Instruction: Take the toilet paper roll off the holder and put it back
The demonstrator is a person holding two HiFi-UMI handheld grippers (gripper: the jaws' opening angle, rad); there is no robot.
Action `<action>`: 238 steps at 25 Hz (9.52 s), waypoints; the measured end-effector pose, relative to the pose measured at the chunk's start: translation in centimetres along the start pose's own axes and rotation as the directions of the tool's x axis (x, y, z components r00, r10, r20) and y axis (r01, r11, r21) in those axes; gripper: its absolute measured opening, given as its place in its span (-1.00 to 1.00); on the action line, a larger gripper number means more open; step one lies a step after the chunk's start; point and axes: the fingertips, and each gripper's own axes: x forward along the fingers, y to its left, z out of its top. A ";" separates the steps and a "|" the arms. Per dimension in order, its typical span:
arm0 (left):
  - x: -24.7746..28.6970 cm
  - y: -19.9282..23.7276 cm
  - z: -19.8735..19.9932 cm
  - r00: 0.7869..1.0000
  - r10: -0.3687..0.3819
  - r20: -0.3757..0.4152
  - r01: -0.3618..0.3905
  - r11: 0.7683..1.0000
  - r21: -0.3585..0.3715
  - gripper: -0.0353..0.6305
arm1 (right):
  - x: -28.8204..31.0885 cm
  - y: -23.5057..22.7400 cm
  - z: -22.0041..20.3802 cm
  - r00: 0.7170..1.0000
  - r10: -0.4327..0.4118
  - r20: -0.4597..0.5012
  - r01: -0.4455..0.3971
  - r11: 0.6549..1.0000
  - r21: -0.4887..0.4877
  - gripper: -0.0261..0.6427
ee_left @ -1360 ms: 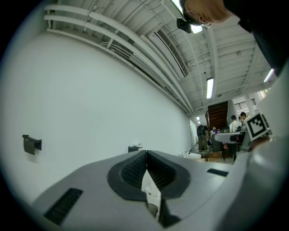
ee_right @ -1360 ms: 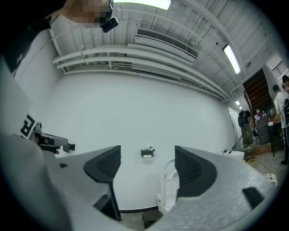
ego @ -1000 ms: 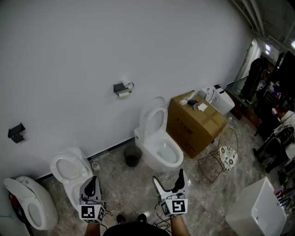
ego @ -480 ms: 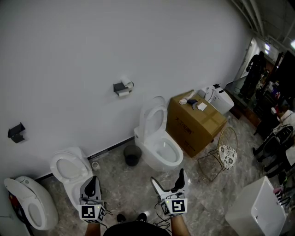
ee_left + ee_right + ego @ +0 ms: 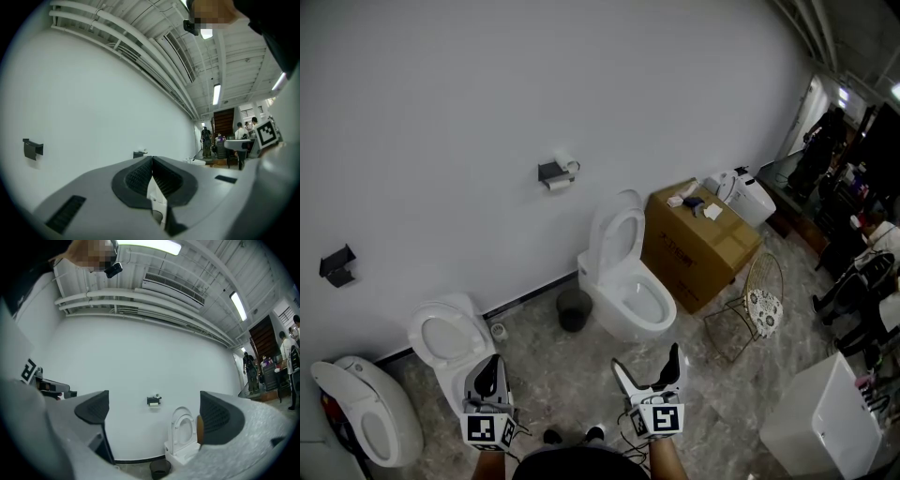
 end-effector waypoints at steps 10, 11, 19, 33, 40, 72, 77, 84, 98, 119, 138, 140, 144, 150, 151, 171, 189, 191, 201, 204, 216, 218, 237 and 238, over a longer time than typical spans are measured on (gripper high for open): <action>-1.0 1.9 0.1 0.998 -0.057 0.016 0.056 0.998 0.014 -0.88 | -0.6 3.1 -0.4 1.000 -0.023 0.010 0.023 1.000 0.009 0.82; -1.1 2.1 0.0 0.998 -0.058 0.017 0.058 0.998 0.015 -0.88 | -0.5 3.4 -0.6 1.000 -0.020 0.010 0.020 1.000 0.013 0.82; -0.8 2.7 0.3 0.999 -0.051 -0.007 0.051 0.999 -0.006 -0.88 | 0.3 4.4 -1.4 1.000 -0.016 -0.004 0.016 1.000 0.011 0.82; 2.8 4.4 -1.3 0.997 -0.066 0.027 0.066 0.998 0.006 -0.88 | 4.8 3.8 -0.9 0.999 -0.015 0.048 0.016 1.000 -0.014 0.82; 7.1 5.0 -2.5 0.999 -0.051 0.016 0.051 0.999 0.007 -0.88 | 9.8 2.4 -2.0 0.999 -0.001 0.054 0.001 1.000 0.002 0.81; 40.8 3.0 -1.2 0.982 0.185 -0.039 -0.184 0.983 0.016 -0.88 | 42.1 -16.2 -6.6 0.986 0.166 0.003 -0.166 0.984 0.066 0.81; 43.7 2.7 -2.3 0.982 0.188 -0.037 -0.186 0.982 0.043 -0.88 | 44.6 -17.9 -7.1 0.984 0.179 0.003 -0.179 0.981 0.079 0.81; 45.4 2.7 -2.5 0.978 0.205 -0.048 -0.203 0.978 0.050 -0.88 | 46.5 -18.7 -8.0 0.980 0.198 -0.012 -0.196 0.976 0.094 0.81; 47.2 7.0 -2.6 0.968 0.244 -0.062 -0.244 0.970 0.021 -0.88 | 52.1 -15.1 -9.9 0.968 0.249 -0.039 -0.245 0.965 0.093 0.81; 50.1 10.3 -3.9 0.977 0.202 -0.070 -0.202 0.979 0.005 -0.88 | 59.3 -9.7 -13.9 0.947 0.312 -0.079 -0.308 0.950 0.056 0.81; 50.2 12.5 -4.5 0.969 0.233 -0.084 -0.234 0.972 0.004 -0.88 | 65.8 -7.6 -16.5 0.936 0.338 -0.094 -0.335 0.941 0.048 0.81; 50.2 12.6 -4.5 0.968 0.238 -0.086 -0.238 0.971 0.004 -0.88 | 66.3 -7.6 -16.8 0.935 0.340 -0.097 -0.336 0.940 0.052 0.81; 50.1 12.8 -4.7 0.966 0.240 -0.093 -0.240 0.971 0.006 -0.88 | 67.4 -7.6 -17.6 0.936 0.334 -0.108 -0.330 0.942 0.055 0.81; 49.9 13.4 -4.9 0.962 0.256 -0.098 -0.256 0.967 0.005 -0.88 | 69.6 -6.8 -18.7 0.931 0.345 -0.117 -0.342 0.939 0.046 0.81; 49.9 13.5 -4.8 0.961 0.257 -0.098 -0.258 0.966 0.005 -0.88 | 70.1 -6.7 -18.9 0.930 0.347 -0.119 -0.344 0.938 0.044 0.81; 50.9 14.5 -5.2 0.954 0.281 -0.108 -0.282 0.959 0.005 -0.88 | 76.0 -6.1 -22.5 0.920 0.356 -0.163 -0.345 0.934 0.092 0.80; 51.6 15.5 -5.7 0.946 0.302 -0.120 -0.304 0.953 0.005 -0.88 | 79.9 -5.3 -23.3 0.912 0.366 -0.187 -0.355 0.931 0.088 0.78; 51.6 15.5 -5.8 0.946 0.301 -0.119 -0.303 0.953 0.004 -0.88 | 80.1 -5.2 -23.5 0.910 0.366 -0.193 -0.356 0.931 0.086 0.72; 51.8 15.8 -5.8 0.944 0.304 -0.126 -0.306 0.952 0.004 -0.88 | 80.7 -4.9 -23.8 0.907 0.363 -0.214 -0.361 0.931 0.051 0.33; 51.9 16.1 -5.8 0.943 0.308 -0.125 -0.310 0.951 0.000 -0.88 | 80.9 -4.8 -23.7 0.907 0.364 -0.212 -0.364 0.930 0.039 0.25; 52.0 16.2 -6.0 0.945 0.300 -0.129 -0.304 0.953 -0.007 -0.88 | 81.2 -4.6 -23.7 0.910 0.358 -0.211 -0.365 0.931 0.007 -0.27; 52.1 16.2 -6.1 0.945 0.301 -0.130 -0.305 0.952 -0.009 -0.88 | 81.2 -4.6 -23.8 0.910 0.358 -0.209 -0.364 0.931 0.011 -0.28; 52.2 16.1 -6.1 0.952 0.280 -0.123 -0.282 0.959 0.001 -0.88 | 81.3 -6.0 -22.6 0.930 0.321 -0.179 -0.321 0.947 0.026 -0.30; 52.3 16.1 -6.1 0.953 0.278 -0.123 -0.280 0.960 0.000 -0.88 | 81.3 -6.0 -22.3 0.931 0.319 -0.175 -0.320 0.947 0.025 -0.30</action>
